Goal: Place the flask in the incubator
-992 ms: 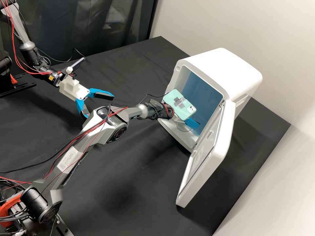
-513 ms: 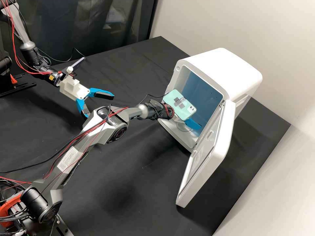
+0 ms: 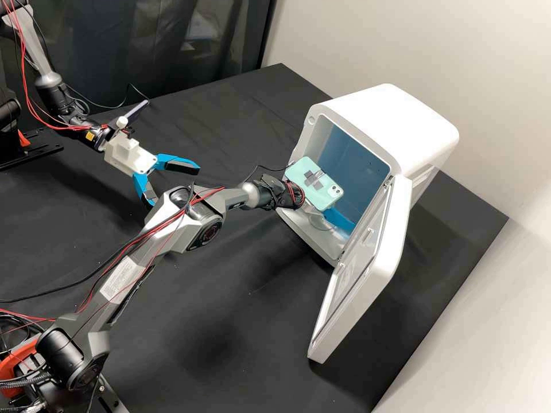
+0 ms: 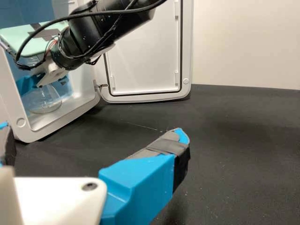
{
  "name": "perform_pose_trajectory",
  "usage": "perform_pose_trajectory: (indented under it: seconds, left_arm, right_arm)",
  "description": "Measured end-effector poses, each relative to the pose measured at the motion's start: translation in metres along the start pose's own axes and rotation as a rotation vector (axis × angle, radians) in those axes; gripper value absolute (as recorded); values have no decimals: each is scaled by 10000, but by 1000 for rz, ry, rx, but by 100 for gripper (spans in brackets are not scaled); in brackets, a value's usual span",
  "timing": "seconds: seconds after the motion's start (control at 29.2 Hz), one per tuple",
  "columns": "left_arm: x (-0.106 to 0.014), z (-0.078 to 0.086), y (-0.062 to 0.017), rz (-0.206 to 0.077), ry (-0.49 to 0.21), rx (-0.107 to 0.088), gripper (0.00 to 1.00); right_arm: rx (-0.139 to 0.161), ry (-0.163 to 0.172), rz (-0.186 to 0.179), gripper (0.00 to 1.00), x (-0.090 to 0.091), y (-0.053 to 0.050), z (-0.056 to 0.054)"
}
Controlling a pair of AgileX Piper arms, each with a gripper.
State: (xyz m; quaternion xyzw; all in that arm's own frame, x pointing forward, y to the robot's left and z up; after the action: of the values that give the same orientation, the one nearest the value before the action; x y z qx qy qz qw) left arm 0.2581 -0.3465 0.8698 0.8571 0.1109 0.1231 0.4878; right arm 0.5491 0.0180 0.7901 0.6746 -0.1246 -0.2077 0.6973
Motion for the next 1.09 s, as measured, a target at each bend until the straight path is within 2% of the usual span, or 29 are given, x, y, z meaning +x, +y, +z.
perform_pose_trajectory:
  seconds: [0.07, 0.34, 0.48, 0.62, 0.68, 0.79, 0.92, 1.09]
  left_arm:
    - [0, -2, 0, 0, 1, 0, 100]
    - [-1, -6, 1, 1, 2, 0, 100]
    - [8, -10, -12, -4, 3, -1, 100]
    - [27, -14, -14, -5, 3, -1, 100]
    - [29, -14, -12, -4, 3, -1, 100]
    - [29, -14, -12, -4, 3, -1, 100]
    - [29, -9, -13, -4, 2, -1, 100]
    - [30, -5, -14, -5, 0, -1, 100]
  right_arm:
    - [9, 1, -1, 100, 2, -12, 10]
    - [-3, 11, 1, 100, -9, -74, 77]
    - [9, 20, -1, 100, -47, -91, 105]
    - [19, 51, 2, 100, -126, -62, 87]
    - [11, 70, -2, 100, -173, -62, 88]
    - [37, 71, -16, 100, -245, -83, 132]
    - [44, 78, -33, 100, -343, -105, 181]
    - [30, 95, -28, 100, -507, -124, 271]
